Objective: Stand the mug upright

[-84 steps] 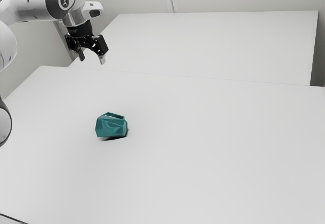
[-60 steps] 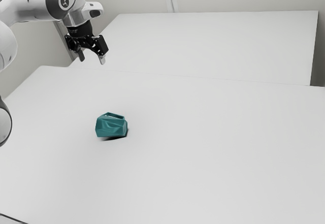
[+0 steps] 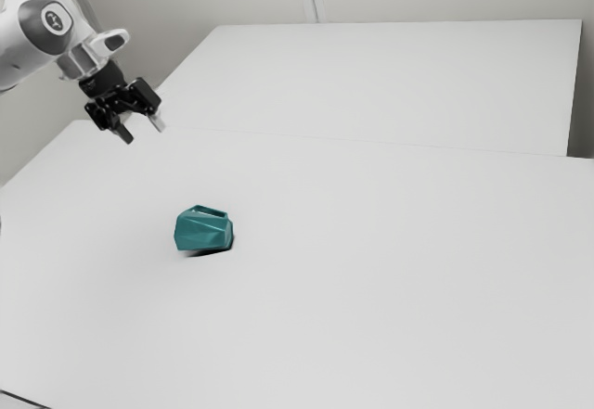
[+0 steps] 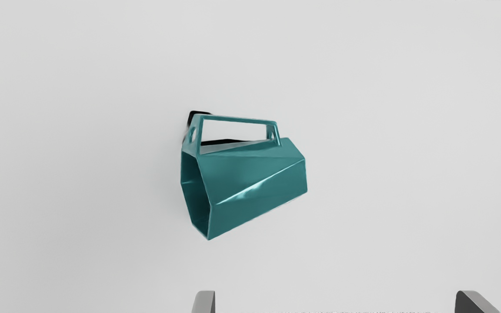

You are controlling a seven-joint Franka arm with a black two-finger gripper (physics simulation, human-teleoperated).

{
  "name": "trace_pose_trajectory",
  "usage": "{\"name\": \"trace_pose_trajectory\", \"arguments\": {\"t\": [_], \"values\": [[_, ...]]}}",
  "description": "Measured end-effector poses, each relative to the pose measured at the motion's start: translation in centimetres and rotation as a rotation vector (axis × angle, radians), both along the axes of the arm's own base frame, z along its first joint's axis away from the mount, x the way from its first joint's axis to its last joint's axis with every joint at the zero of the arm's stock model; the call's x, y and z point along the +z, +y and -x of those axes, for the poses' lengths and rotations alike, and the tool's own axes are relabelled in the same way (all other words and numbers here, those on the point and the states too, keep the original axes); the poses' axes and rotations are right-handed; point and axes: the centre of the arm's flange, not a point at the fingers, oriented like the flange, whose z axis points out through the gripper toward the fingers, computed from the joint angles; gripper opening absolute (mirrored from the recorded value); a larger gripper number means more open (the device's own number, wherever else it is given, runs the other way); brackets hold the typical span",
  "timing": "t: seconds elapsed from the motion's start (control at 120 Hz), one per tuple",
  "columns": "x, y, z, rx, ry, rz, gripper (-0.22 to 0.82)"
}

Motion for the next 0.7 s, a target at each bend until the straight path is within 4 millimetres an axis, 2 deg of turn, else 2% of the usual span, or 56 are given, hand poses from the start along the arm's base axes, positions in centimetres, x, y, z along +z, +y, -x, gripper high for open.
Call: {"name": "trace_pose_trajectory", "arguments": {"t": [0.117, 0.233, 0.475, 0.55, 0.7], "values": [[-3.4, 4.1, 2.7, 0.045, -0.005, 0.141, 0.6], [-7.2, 6.0, 4.9, 0.053, -0.025, 0.274, 0.6], [-12.2, 5.9, 6.1, -0.028, -0.104, 0.382, 0.6], [-14.6, 6.0, 5.9, -0.037, -0.115, 0.392, 0.6], [-18.1, 6.6, 5.2, -0.055, -0.154, 0.398, 0.6]]}}
